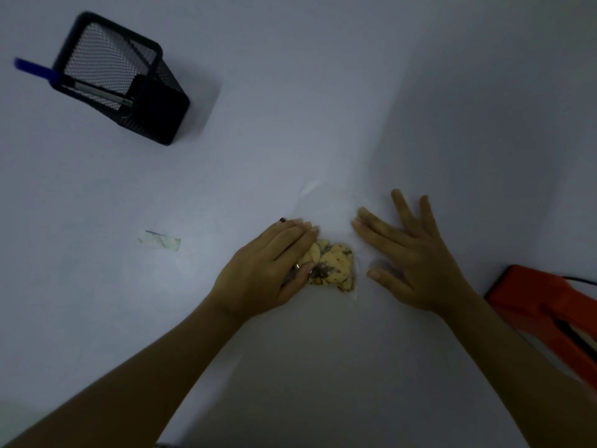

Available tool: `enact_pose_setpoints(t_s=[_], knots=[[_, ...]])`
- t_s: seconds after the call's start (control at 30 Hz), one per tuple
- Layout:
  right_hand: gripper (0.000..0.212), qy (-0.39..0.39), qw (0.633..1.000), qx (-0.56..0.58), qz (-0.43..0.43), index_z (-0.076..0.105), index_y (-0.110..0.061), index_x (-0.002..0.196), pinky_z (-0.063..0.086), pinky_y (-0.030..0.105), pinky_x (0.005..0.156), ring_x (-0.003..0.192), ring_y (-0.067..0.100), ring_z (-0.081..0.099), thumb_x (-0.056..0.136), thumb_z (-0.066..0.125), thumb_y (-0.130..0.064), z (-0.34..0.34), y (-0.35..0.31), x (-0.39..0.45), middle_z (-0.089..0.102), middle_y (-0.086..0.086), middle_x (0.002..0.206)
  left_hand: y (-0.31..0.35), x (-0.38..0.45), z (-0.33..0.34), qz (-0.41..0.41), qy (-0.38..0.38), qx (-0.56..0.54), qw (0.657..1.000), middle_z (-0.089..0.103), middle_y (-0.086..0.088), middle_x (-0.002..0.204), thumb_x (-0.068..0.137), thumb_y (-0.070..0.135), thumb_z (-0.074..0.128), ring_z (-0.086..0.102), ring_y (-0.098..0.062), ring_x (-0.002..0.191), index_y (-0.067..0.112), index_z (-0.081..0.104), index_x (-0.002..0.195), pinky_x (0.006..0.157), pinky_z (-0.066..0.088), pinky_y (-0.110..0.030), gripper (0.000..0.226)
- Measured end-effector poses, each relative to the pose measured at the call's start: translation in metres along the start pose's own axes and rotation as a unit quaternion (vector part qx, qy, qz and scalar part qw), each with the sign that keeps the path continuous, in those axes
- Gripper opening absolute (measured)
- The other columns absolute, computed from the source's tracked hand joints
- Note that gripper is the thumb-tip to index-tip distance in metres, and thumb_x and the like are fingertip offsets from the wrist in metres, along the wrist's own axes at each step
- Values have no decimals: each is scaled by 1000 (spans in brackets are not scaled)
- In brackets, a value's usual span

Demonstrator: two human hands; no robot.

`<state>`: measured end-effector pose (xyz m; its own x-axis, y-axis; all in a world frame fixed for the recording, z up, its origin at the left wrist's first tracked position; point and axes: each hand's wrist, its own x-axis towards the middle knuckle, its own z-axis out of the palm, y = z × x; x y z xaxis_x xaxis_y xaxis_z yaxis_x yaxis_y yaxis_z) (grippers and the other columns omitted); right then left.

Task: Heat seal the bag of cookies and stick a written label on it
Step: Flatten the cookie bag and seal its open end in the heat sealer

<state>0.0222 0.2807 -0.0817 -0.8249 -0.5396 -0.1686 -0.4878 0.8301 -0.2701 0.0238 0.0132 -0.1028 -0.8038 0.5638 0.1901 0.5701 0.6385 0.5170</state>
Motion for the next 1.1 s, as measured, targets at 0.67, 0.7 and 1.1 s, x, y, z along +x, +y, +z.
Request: enact_pose_setpoints(t_s=[0.67, 0.7, 1.1], knots=[[61, 125, 984, 87, 95, 51, -13, 135, -2, 70, 111, 145, 38, 18, 99, 23, -54, 14, -25, -17, 51, 4, 141, 3, 1, 1, -14, -2, -12, 1000, 62, -16, 122, 96, 25, 48, 53, -25, 120, -3, 57, 125, 108, 39, -30, 41], [62, 139, 979, 101, 107, 52, -11, 134, -3, 70, 111, 145, 37, 19, 99, 22, -52, 14, -30, -13, 53, 4, 139, 3, 0, 1, -15, -2, -12, 1000, 62, -16, 122, 95, 25, 49, 53, -25, 120, -3, 57, 126, 108, 39, -30, 42], [44, 297, 888, 169, 309, 71, -9, 106, 44, 37, 98, 104, 21, 60, 97, 44, -42, 11, -56, -16, 71, 2, 106, 3, 0, 1, -11, 5, -14, 1000, 63, -16, 121, 93, 25, 55, 53, -25, 119, -2, 58, 125, 104, 42, -27, 42]])
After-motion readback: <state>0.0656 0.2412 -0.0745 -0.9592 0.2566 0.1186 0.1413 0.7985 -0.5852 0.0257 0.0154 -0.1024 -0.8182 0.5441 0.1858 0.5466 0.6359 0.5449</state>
